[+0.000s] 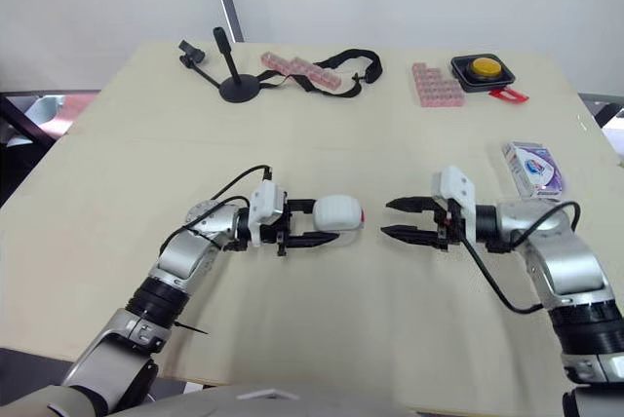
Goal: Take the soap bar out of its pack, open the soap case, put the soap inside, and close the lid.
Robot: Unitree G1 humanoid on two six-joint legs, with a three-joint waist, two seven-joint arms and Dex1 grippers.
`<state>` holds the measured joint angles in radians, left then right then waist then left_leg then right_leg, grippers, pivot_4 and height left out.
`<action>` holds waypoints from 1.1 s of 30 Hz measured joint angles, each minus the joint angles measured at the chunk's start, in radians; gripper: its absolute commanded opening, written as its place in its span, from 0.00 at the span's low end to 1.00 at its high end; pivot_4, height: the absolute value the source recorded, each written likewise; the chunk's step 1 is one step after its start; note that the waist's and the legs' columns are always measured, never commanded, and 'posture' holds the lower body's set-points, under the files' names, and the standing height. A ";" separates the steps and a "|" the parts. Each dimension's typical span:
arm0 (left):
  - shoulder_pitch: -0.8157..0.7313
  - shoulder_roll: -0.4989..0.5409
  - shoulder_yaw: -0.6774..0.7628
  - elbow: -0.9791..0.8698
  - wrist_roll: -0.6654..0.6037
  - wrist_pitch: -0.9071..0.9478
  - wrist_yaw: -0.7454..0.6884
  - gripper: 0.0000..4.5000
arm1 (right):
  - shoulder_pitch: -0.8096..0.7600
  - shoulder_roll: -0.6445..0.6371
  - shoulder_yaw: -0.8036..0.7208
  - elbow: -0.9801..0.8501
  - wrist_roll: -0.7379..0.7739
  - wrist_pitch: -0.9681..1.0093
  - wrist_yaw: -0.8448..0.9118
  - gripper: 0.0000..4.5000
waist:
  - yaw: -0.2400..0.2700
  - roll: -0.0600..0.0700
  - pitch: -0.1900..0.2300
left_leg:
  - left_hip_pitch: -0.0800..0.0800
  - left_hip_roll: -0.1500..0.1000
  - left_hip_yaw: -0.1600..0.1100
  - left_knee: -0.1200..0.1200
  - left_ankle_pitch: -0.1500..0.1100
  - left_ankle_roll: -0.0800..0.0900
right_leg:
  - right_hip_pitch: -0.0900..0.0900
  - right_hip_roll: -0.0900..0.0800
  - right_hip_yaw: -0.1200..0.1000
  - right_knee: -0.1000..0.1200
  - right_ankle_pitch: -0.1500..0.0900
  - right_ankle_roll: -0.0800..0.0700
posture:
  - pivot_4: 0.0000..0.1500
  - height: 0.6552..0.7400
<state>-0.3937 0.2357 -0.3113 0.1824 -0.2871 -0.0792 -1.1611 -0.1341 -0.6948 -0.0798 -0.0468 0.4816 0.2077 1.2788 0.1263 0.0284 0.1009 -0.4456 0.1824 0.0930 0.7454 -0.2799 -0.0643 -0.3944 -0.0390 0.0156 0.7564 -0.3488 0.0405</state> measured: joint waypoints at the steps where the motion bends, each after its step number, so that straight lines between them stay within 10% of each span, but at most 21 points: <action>1: 0.000 0.000 0.001 0.000 0.000 0.000 0.000 0.42 | 0.009 0.009 -0.007 0.017 0.002 -0.022 0.003 0.21 | -0.002 0.000 0.000 | 0.000 0.000 0.000 0.000 -0.002 0.003 | 0.000 -0.001 0.000 0.000 0.000 0.000 | 1.00 0.64; 4: 0.000 0.001 0.008 0.002 0.000 0.003 -0.004 0.42 | 0.015 0.034 -0.031 0.065 0.015 -0.083 0.011 0.00 | -0.014 0.000 0.000 | 0.000 -0.001 0.000 0.000 -0.002 0.004 | -0.001 -0.002 0.000 0.000 0.000 0.000 | 1.00 0.64; 33: 0.006 -0.006 0.018 -0.004 0.002 0.020 0.003 0.42 | -0.210 0.089 0.151 -0.323 0.088 0.193 -0.230 0.00 | -0.036 0.001 0.000 | 0.001 0.000 -0.001 -0.001 0.001 0.000 | 0.000 -0.001 -0.001 0.000 0.000 0.000 | 1.00 0.64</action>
<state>-0.3876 0.2292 -0.2936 0.1786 -0.2855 -0.0588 -1.1584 -0.3441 -0.6058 0.0716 -0.3694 0.5692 0.4003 1.0485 0.0908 0.0289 0.1013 -0.4445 0.1822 0.0921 0.7447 -0.2794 -0.0641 -0.3944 -0.0399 0.0146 0.7563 -0.3488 0.0405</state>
